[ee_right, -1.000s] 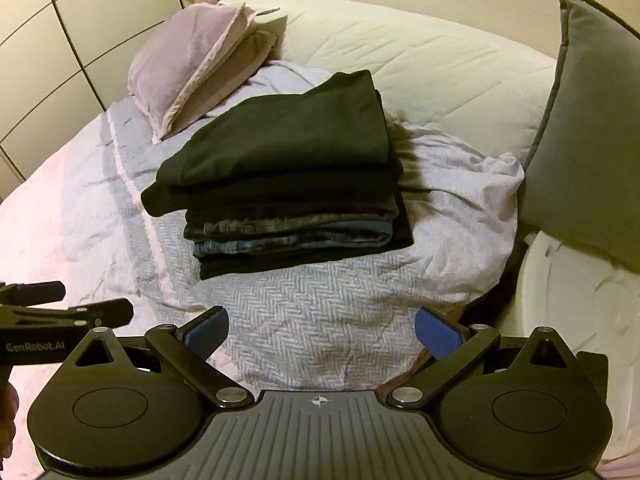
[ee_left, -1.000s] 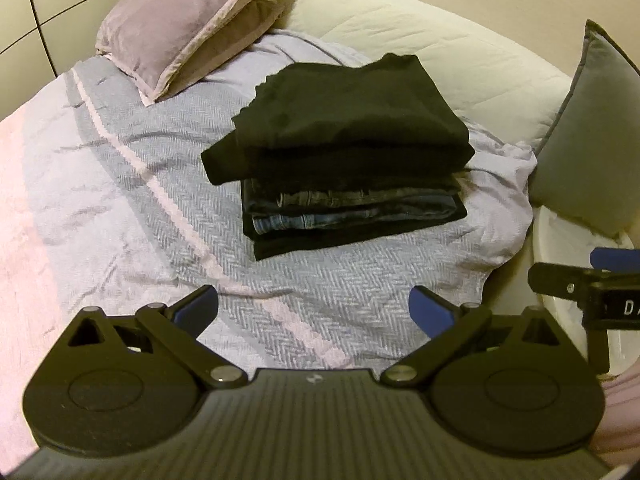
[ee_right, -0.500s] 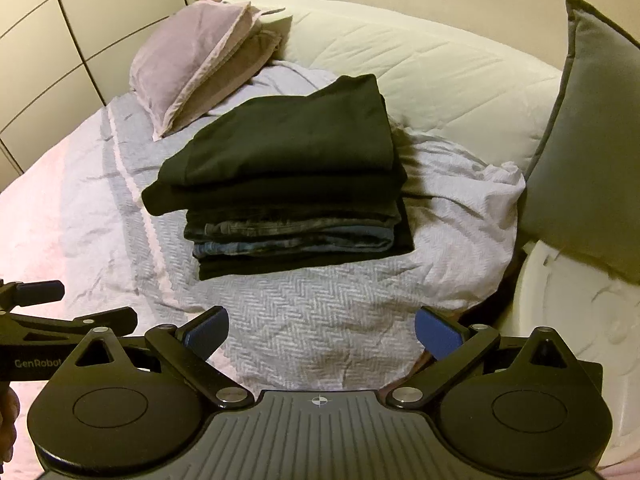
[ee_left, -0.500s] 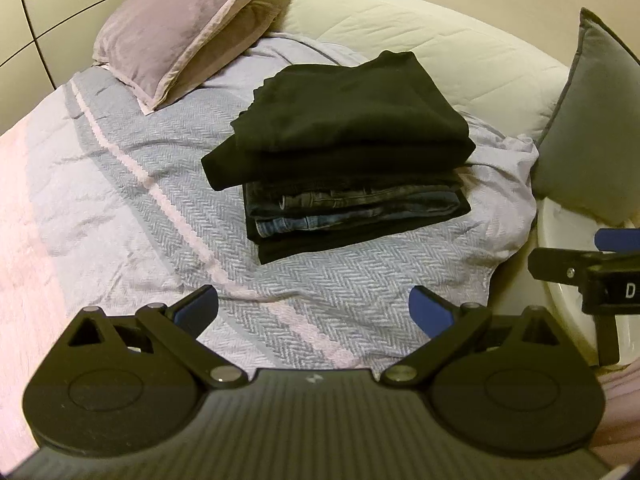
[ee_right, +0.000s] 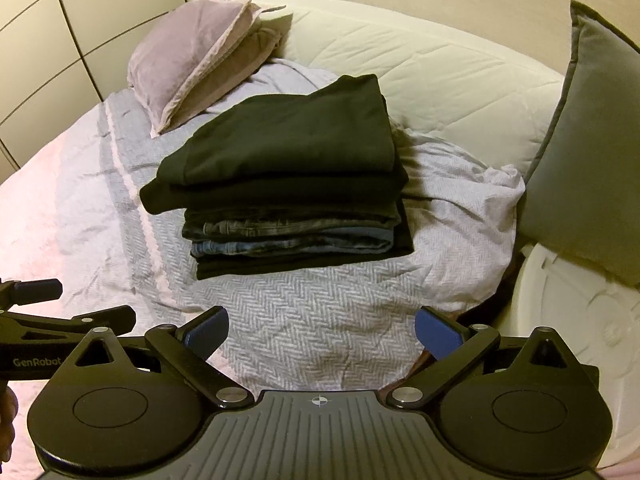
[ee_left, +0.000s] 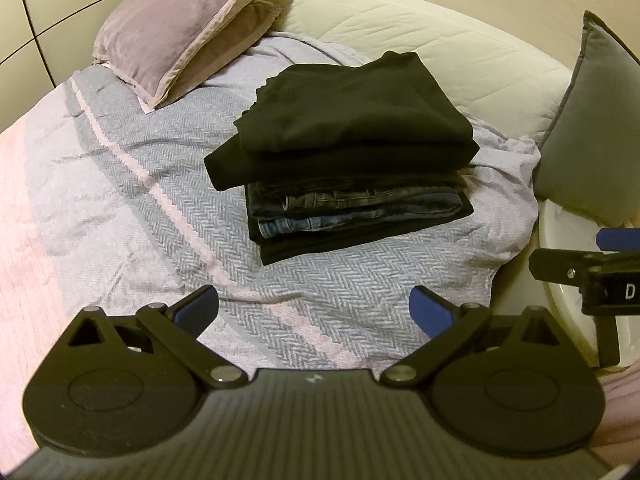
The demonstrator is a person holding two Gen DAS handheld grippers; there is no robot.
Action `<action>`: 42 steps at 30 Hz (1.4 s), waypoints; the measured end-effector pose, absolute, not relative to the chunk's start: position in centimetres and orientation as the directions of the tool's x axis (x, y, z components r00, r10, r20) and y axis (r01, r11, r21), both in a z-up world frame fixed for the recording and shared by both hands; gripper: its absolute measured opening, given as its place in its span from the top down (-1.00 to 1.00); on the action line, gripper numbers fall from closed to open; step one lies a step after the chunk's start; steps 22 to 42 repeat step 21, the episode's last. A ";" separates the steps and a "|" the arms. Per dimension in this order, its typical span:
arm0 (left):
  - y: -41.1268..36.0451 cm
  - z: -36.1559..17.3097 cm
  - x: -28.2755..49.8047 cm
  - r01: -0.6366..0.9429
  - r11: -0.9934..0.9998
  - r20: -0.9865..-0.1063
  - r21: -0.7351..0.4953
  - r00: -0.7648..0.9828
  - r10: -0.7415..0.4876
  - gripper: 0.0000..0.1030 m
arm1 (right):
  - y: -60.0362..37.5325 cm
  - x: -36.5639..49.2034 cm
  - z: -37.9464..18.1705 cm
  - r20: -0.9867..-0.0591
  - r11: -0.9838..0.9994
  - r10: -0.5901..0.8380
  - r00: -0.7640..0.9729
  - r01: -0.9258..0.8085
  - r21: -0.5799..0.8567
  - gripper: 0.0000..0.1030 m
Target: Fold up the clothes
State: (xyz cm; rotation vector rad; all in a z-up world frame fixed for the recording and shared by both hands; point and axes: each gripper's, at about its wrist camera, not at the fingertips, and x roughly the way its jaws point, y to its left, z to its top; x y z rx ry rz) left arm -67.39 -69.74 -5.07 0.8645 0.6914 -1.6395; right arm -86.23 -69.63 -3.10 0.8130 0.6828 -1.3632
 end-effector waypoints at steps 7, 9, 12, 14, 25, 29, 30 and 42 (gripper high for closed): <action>-70.0 -5.2 -67.2 0.976 -0.217 -0.826 -0.005 -0.126 -0.550 -0.95 | -69.8 -85.9 -3.2 -0.821 0.023 -0.562 0.099 0.994 0.105 -0.98; -70.1 -5.2 -67.2 0.976 -0.216 -0.825 -0.006 -0.127 -0.551 -0.95 | -69.9 -85.9 -3.2 -0.822 0.025 -0.561 0.100 0.994 0.104 -0.98; -70.2 -5.1 -67.2 0.977 -0.214 -0.823 -0.009 -0.129 -0.554 -0.95 | -69.9 -85.7 -3.2 -0.821 0.026 -0.562 0.099 0.994 0.102 -0.98; -70.2 -5.1 -67.2 0.977 -0.211 -0.821 -0.011 -0.130 -0.556 -0.95 | -69.9 -85.7 -3.2 -0.821 0.025 -0.563 0.098 0.995 0.101 -0.98; -69.9 -4.7 -67.3 0.977 -0.212 -0.801 -0.016 -0.139 -0.582 -0.95 | -69.7 -85.7 -3.2 -0.820 0.024 -0.564 0.097 0.995 0.101 -0.98; -69.9 -4.7 -67.3 0.977 -0.212 -0.801 -0.016 -0.139 -0.582 -0.95 | -69.7 -85.7 -3.2 -0.820 0.024 -0.564 0.097 0.995 0.101 -0.98; -69.9 -4.7 -67.3 0.977 -0.212 -0.801 -0.016 -0.139 -0.582 -0.95 | -69.7 -85.7 -3.2 -0.820 0.024 -0.564 0.097 0.995 0.101 -0.98; -69.9 -4.7 -67.3 0.977 -0.212 -0.801 -0.016 -0.139 -0.582 -0.95 | -69.7 -85.7 -3.2 -0.820 0.024 -0.564 0.097 0.995 0.101 -0.98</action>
